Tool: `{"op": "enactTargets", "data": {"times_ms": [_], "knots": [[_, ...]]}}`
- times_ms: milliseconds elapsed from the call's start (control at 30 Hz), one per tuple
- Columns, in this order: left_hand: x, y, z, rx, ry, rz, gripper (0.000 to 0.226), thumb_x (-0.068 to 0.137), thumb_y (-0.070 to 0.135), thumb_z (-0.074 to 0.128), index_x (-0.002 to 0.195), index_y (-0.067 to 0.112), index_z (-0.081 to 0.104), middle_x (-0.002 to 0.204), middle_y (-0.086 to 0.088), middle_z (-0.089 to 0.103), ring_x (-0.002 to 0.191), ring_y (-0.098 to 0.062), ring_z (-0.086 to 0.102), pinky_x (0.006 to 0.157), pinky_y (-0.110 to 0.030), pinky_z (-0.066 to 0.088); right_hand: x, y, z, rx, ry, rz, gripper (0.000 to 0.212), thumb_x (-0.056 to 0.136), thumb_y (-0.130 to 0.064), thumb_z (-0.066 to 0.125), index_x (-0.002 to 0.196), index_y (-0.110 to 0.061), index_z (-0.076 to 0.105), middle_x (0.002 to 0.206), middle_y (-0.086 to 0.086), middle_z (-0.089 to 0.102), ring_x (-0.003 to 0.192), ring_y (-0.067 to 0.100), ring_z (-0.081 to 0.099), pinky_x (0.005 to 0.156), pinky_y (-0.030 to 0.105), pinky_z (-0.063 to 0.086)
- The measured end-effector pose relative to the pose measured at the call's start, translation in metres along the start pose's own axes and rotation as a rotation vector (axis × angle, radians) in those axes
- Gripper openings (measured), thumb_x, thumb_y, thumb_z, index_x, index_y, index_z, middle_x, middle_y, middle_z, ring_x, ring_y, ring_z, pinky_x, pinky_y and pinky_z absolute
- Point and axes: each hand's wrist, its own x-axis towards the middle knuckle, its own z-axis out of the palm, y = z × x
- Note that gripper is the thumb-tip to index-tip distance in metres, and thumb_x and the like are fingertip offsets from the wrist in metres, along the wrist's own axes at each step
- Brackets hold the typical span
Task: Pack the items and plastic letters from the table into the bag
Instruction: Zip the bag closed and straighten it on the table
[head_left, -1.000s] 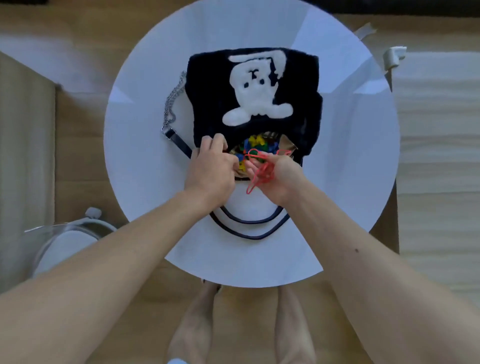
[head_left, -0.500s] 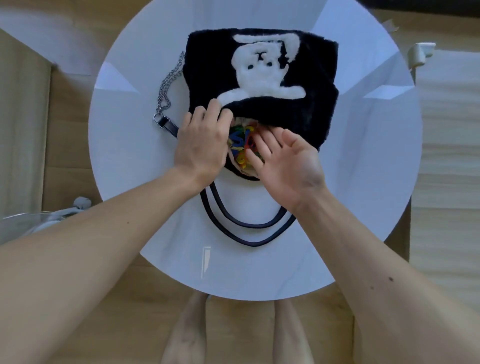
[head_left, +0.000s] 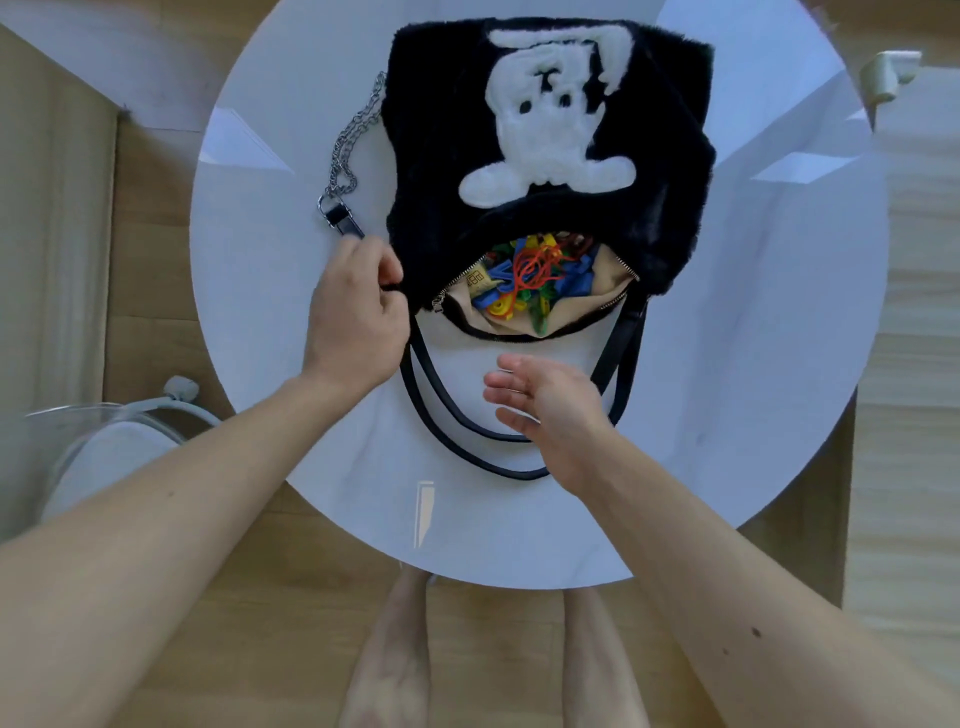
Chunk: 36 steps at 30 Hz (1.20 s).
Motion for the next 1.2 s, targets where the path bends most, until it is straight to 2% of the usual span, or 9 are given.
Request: {"op": "enactTargets", "data": {"times_ms": [167, 267, 333, 500, 567, 633, 867, 1000, 1200], "knots": [[-0.013, -0.015, 0.011, 0.000, -0.148, -0.308, 0.027, 0.086, 0.002, 0.053, 0.111, 0.007, 0.063, 0.112, -0.010, 0.064, 0.098, -0.028, 0.061, 0.089, -0.042, 0.051, 0.010, 0.005, 0.039, -0.161, -0.069, -0.067, 0.030, 0.096, -0.008, 0.055, 0.125, -0.012, 0.065, 0.101, 0.005, 0.071, 0.091, 0.015, 0.067, 0.082, 0.031, 0.057], [-0.009, -0.013, 0.017, -0.049, -0.146, -0.288, 0.028, 0.088, 0.010, 0.057, 0.115, 0.010, 0.063, 0.116, -0.007, 0.063, 0.101, -0.026, 0.059, 0.090, -0.039, 0.049, 0.018, -0.002, 0.063, -0.200, -0.040, -0.134, 0.042, 0.098, -0.008, 0.053, 0.140, -0.012, 0.055, 0.126, 0.007, 0.065, 0.117, 0.021, 0.061, 0.104, 0.044, 0.051], [-0.005, -0.011, 0.020, -0.042, -0.135, -0.257, 0.028, 0.089, 0.017, 0.058, 0.115, 0.012, 0.063, 0.115, -0.007, 0.057, 0.107, -0.028, 0.054, 0.091, -0.039, 0.047, 0.025, -0.008, 0.076, -0.196, -0.016, -0.185, 0.043, 0.098, -0.007, 0.051, 0.140, -0.014, 0.054, 0.126, 0.008, 0.064, 0.122, 0.026, 0.059, 0.106, 0.047, 0.048], [0.006, -0.014, 0.024, -0.057, -0.156, -0.313, 0.022, 0.090, 0.029, 0.061, 0.103, 0.014, 0.069, 0.109, -0.004, 0.041, 0.113, -0.026, 0.050, 0.094, -0.037, 0.046, 0.037, -0.010, 0.092, -0.204, 0.056, -0.226, 0.025, 0.098, -0.017, 0.053, 0.121, -0.012, 0.062, 0.107, 0.011, 0.068, 0.089, 0.023, 0.060, 0.077, 0.033, 0.048], [0.008, -0.016, 0.022, -0.076, -0.183, -0.271, 0.019, 0.090, 0.026, 0.060, 0.100, 0.012, 0.067, 0.109, -0.006, 0.044, 0.112, -0.026, 0.050, 0.094, -0.036, 0.045, 0.037, -0.010, 0.091, -0.278, 0.106, -0.268, 0.016, 0.098, -0.021, 0.054, 0.092, -0.009, 0.063, 0.082, 0.004, 0.060, 0.073, 0.019, 0.051, 0.067, 0.030, 0.042], [0.007, -0.016, 0.018, -0.063, -0.206, -0.169, 0.017, 0.091, 0.019, 0.057, 0.098, 0.006, 0.065, 0.110, -0.011, 0.047, 0.111, -0.027, 0.048, 0.094, -0.039, 0.045, 0.034, -0.012, 0.090, -0.350, 0.114, -0.306, 0.029, 0.098, -0.018, 0.049, 0.070, -0.012, 0.049, 0.064, -0.002, 0.046, 0.061, 0.015, 0.041, 0.056, 0.028, 0.032], [0.004, -0.007, -0.001, 0.170, -0.126, 0.207, 0.010, 0.091, 0.009, 0.044, 0.089, 0.002, 0.050, 0.093, -0.013, 0.053, 0.091, -0.032, 0.045, 0.066, -0.050, 0.044, 0.018, -0.027, 0.100, -0.520, 0.068, -0.408, 0.029, 0.099, -0.025, 0.038, 0.088, -0.007, 0.058, 0.096, 0.012, 0.063, 0.096, 0.032, 0.055, 0.089, 0.052, 0.046], [0.008, -0.009, -0.010, 0.189, -0.085, 0.164, 0.010, 0.091, 0.012, 0.045, 0.083, 0.005, 0.044, 0.084, -0.016, 0.047, 0.075, -0.034, 0.044, 0.062, -0.046, 0.041, 0.013, -0.023, 0.093, -0.742, 0.092, -0.565, 0.043, 0.104, -0.035, 0.031, 0.063, -0.025, 0.037, 0.076, 0.004, 0.053, 0.083, 0.032, 0.050, 0.072, 0.044, 0.040], [0.001, -0.010, -0.020, 0.332, -0.040, 0.234, 0.016, 0.092, 0.014, 0.047, 0.078, 0.006, 0.046, 0.072, -0.011, 0.040, 0.067, -0.028, 0.037, 0.066, -0.034, 0.028, 0.002, -0.018, 0.064, -0.970, 0.264, -0.711, 0.044, 0.104, -0.043, 0.032, 0.064, -0.025, 0.032, 0.070, -0.006, 0.050, 0.074, 0.026, 0.052, 0.061, 0.036, 0.031]]}}
